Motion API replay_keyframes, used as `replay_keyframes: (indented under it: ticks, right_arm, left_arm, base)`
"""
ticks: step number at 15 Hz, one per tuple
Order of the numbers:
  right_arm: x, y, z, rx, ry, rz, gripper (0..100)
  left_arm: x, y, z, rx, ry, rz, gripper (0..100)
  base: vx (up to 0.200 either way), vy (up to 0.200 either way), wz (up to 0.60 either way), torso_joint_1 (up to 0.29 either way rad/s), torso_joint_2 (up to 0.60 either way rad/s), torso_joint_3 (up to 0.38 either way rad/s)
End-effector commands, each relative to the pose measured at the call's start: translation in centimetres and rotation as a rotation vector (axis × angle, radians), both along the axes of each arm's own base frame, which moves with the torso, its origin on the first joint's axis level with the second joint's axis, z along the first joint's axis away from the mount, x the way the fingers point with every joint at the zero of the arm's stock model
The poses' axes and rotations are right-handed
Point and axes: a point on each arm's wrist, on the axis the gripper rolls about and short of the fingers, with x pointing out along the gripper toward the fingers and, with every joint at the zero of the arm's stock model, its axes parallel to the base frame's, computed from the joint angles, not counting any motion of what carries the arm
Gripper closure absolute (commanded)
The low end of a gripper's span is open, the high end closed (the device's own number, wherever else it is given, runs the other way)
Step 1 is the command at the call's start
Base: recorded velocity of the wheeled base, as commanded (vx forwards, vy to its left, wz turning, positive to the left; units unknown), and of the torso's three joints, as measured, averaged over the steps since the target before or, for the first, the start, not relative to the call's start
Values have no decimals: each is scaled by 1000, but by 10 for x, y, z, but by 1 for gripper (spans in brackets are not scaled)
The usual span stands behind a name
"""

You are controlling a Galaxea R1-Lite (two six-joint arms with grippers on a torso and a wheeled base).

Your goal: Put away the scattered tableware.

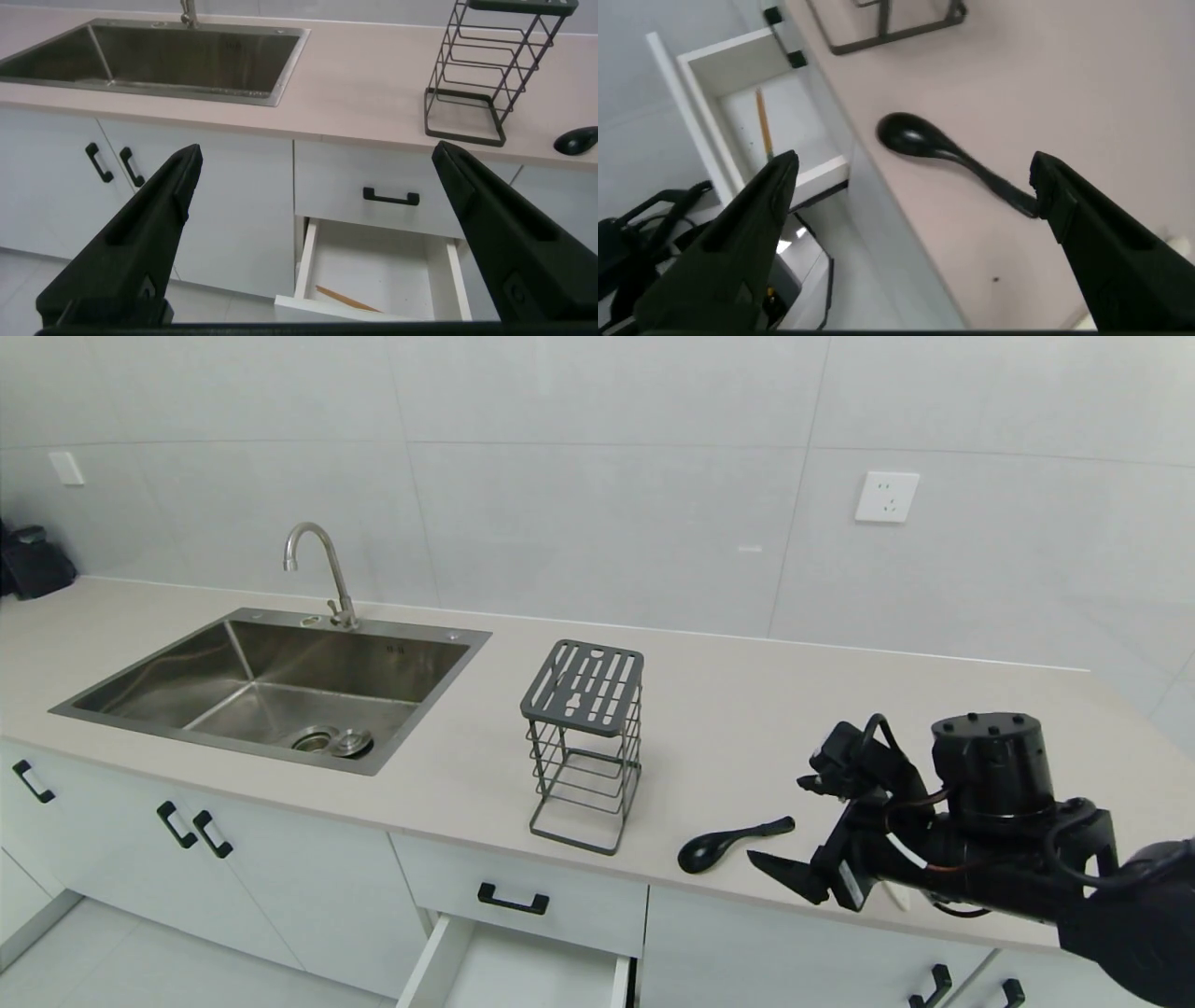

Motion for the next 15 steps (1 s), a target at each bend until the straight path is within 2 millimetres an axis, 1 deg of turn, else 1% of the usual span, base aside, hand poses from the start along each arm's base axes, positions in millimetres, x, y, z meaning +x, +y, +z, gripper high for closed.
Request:
replay_keyframes:
  ticks: [1,3,5,6,7,9,11,15]
  right_arm:
    - [10,-12,-4,0,9,-30,0]
    - [26,-12,-10,58,37,43,0]
    - [41,-9,-19,75,51,87,0]
    - [45,-8,-23,76,59,94,0]
    - [45,-8,-23,76,59,94,0]
    - [57,-12,-35,49,65,108,0]
    - [73,-12,-45,22,63,134,0]
    - [91,-20,-65,-3,82,159,0]
  left_arm:
    - [0,0,0,0,2,0,0]
    - [0,0,0,0,2,0,0]
    - [0,0,0,0,2,0,0]
    - [0,0,0,0,0,0,0]
    - [0,0,0,0,0,0,0]
    - [0,0,0,0,2,0,0]
    - [0,0,0,0,0,0,0]
    - [0,0,0,0,2,0,0]
  base:
    - [0,0,0,0,0,0]
    - [0,0,0,0,0,0]
    - [0,0,0,0,0,0]
    - [0,0,0,0,0,0]
    - [0,0,0,0,0,0]
    - [0,0,0,0,0,0]
    - [0,0,0,0,0,0]
    - [0,0,0,0,0,0]
